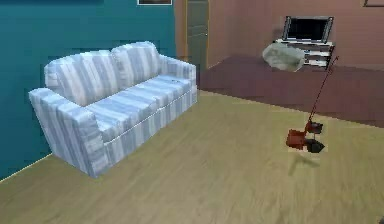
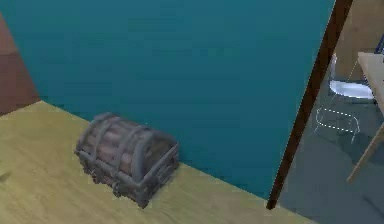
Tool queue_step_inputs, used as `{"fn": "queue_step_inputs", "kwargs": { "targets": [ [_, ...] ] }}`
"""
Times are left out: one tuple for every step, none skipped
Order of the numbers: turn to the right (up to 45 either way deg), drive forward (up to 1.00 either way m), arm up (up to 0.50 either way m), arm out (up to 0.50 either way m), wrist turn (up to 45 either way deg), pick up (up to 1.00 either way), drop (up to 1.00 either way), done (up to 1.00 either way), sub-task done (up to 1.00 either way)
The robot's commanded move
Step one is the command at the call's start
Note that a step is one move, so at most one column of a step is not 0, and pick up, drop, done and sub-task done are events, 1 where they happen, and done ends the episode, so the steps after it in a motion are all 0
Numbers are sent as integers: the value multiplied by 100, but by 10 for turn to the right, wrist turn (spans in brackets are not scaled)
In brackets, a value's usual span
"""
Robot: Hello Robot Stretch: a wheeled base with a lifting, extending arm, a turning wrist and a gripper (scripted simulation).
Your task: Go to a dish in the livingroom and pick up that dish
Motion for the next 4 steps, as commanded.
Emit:
{"fn": "queue_step_inputs", "kwargs": {
  "targets": [
    [-270, 0, 0, 0, 0, 0, 0, 0, 0],
    [0, 55, 0, 0, 0, 0, 0, 0, 0],
    [-300, 0, 0, 0, 0, 0, 0, 0, 0],
    [0, 60, 0, 0, 0, 0, 0, 0, 0]
  ]
}}
